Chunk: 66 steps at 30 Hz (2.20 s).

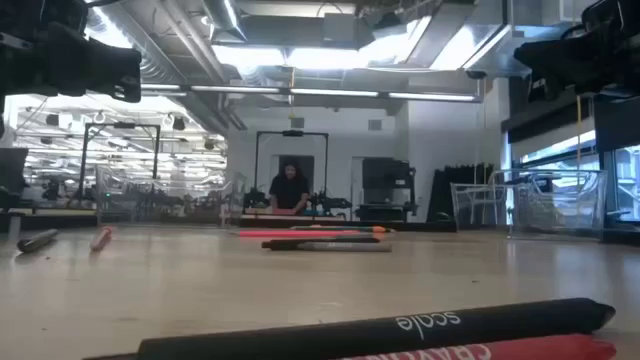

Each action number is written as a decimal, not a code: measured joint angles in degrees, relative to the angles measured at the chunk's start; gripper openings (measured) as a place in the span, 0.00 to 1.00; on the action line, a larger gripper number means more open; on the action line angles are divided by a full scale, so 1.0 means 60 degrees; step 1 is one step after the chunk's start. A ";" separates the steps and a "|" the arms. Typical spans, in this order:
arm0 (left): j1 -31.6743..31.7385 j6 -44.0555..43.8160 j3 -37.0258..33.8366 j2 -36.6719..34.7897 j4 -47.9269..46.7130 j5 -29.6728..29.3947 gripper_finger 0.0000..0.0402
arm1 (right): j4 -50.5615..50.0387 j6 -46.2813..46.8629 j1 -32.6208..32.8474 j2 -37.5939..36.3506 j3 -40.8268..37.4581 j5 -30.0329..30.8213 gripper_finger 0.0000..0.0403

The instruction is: Sort crayons/erasers/pens/pencils in bins

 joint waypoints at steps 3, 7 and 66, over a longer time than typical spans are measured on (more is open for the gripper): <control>0.0001 -0.0001 -0.0002 -0.0001 -0.0002 0.0001 0.00 | 0.0000 -0.0015 0.0002 0.0004 0.0000 -0.0002 0.13; 0.0002 -0.0002 -0.0002 0.0001 -0.0001 0.0001 0.00 | 0.0000 -0.0006 0.0000 0.0000 0.0000 -0.0003 0.13; 0.0002 0.0002 -0.0002 0.0001 0.0002 0.0001 0.00 | 0.0155 0.0142 -0.0005 0.0004 0.0000 0.0007 0.13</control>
